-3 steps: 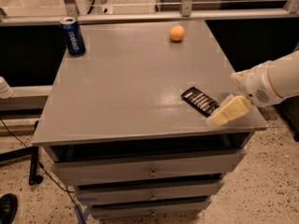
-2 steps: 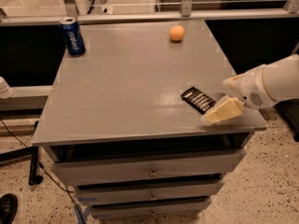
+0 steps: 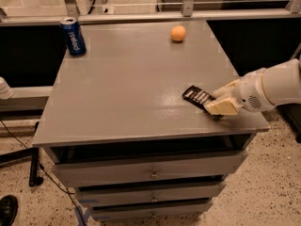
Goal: Move rxbar chocolate near pepsi can
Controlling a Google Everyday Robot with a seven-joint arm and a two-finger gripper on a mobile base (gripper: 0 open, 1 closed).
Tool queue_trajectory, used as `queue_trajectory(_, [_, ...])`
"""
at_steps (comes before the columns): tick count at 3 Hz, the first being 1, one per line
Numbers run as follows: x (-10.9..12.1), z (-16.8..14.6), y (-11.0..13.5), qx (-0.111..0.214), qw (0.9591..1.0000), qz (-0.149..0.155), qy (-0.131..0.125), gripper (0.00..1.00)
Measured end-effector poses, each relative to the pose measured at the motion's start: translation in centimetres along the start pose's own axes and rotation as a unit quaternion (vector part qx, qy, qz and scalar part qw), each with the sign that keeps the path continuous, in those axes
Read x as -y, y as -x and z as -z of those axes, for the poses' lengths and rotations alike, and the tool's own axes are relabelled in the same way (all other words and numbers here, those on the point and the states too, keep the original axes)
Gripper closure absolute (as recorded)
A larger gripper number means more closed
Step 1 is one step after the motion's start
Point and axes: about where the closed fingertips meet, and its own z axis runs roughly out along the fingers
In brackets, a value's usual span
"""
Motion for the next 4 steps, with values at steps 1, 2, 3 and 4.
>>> queue_trajectory(1, [0.1, 0.1, 0.3, 0.004, 1.0000, 0.001, -0.002, 0.88])
queue_trajectory(2, [1.4, 0.4, 2.0, 0.014, 0.9997, 0.016, -0.011, 1.00])
queue_trajectory(3, [4.0, 0.5, 5.7, 0.035, 0.9980, 0.043, -0.029, 1.00])
queue_trajectory(4, [6.0, 0.0, 10.4, 0.065, 0.9946, 0.070, -0.041, 1.00])
